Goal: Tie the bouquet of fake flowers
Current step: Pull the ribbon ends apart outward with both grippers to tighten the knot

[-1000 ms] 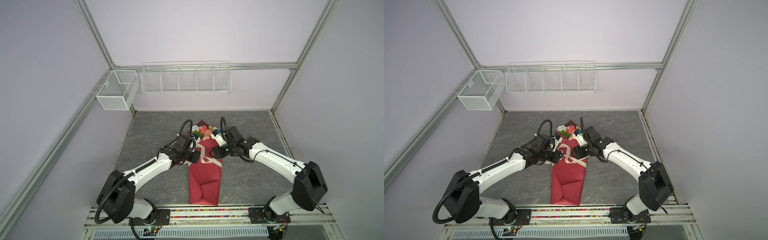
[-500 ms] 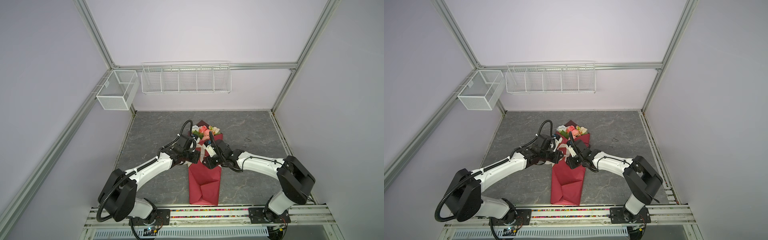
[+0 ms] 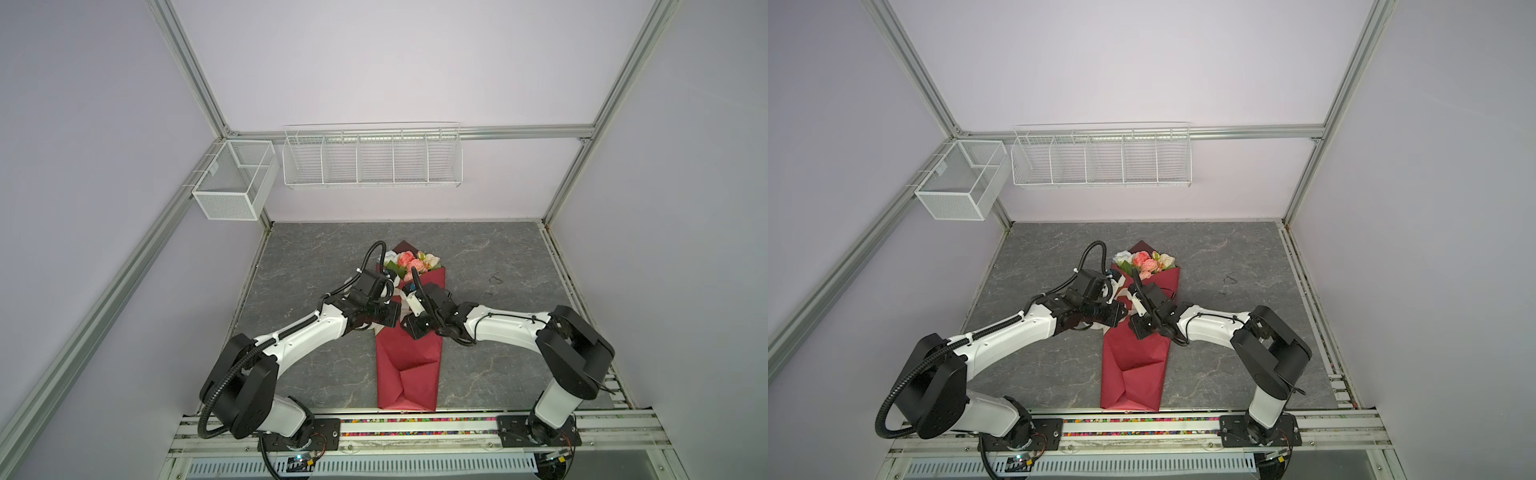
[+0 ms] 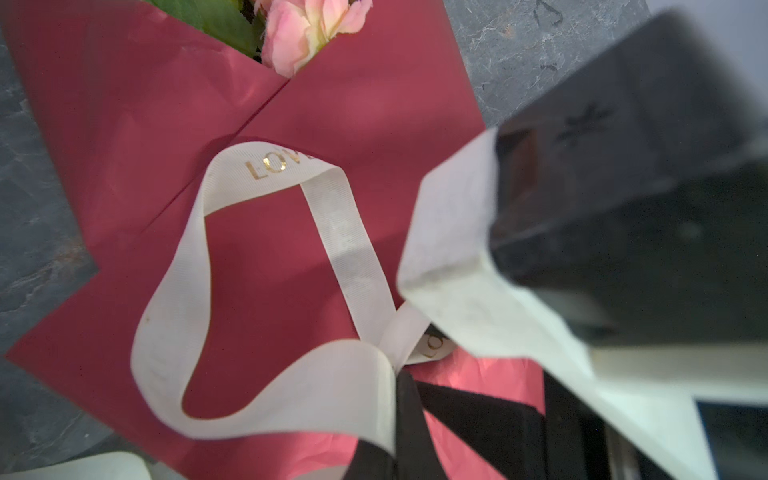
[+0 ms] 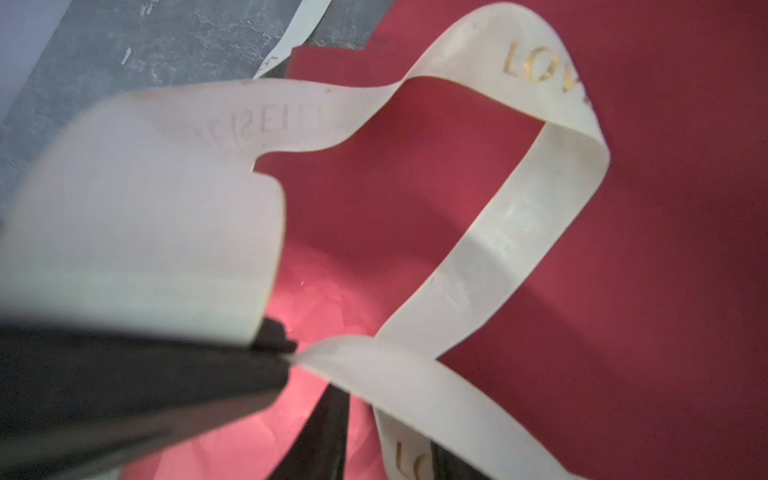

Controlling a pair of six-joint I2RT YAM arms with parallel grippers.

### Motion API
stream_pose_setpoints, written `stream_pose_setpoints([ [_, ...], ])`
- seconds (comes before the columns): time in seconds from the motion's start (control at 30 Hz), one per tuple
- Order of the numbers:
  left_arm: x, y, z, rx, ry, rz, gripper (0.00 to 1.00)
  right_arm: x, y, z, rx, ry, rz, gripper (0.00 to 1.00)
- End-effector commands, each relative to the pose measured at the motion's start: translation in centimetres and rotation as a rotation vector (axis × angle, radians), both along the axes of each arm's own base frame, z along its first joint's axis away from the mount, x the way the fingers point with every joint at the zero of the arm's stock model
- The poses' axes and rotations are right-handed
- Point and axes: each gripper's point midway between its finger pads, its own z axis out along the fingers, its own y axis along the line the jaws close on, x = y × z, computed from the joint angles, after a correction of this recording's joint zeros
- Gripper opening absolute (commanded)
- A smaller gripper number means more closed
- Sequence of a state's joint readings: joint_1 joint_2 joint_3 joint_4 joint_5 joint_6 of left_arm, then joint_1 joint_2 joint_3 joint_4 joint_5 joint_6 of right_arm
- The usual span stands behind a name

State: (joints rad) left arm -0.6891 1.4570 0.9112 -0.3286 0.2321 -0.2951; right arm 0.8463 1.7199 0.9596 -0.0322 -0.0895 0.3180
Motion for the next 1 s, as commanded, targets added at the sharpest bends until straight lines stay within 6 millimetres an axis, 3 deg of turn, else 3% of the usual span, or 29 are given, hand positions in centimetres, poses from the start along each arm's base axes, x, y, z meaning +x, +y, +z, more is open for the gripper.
stream_pose_setpoints([
  [0.0, 0.4, 0.1, -0.3, 0.004, 0.005, 0.022, 0.00, -0.5, -0.3, -0.2, -0.014, -0.001, 0.013, 0.24],
  [0.13, 0.5, 0.6, -0.5, 0.024, 0.012, 0.053, 0.00, -2.3, -0.5, 1.7, 0.022, 0.043, 0.052, 0.08],
  [0.33, 0.6, 1.0, -1.0, 0.043, 0.015, 0.077, 0.00, -8.2, -2.5, 5.4, 0.136, 0.141, 0.137, 0.07],
  [0.47, 0.6, 0.8, -1.3, 0.033, 0.028, 0.078, 0.00, -10.3, -6.4, 7.1, 0.092, 0.120, 0.092, 0.07],
  [0.57, 0.4, 0.4, -1.1, 0.010, 0.042, 0.067, 0.00, -9.0, -11.1, 8.2, -0.020, -0.005, -0.067, 0.07],
  [0.7, 0.1, 1.3, -0.6, 0.018, 0.041, 0.115, 0.38, -6.8, -15.8, 10.6, -0.093, -0.232, -0.233, 0.07],
  [0.77, -0.1, 2.6, -0.6, 0.035, 0.042, 0.177, 0.52, -6.7, -15.7, 11.7, -0.074, -0.311, -0.181, 0.07],
  [0.87, -0.7, 4.2, -0.3, 0.056, 0.054, 0.242, 0.61, -7.0, -15.3, 12.9, -0.067, -0.364, -0.109, 0.07],
  [0.97, -1.1, 7.7, -0.5, 0.102, 0.080, 0.452, 0.70, -6.6, -15.6, 13.2, -0.095, -0.400, -0.109, 0.07],
])
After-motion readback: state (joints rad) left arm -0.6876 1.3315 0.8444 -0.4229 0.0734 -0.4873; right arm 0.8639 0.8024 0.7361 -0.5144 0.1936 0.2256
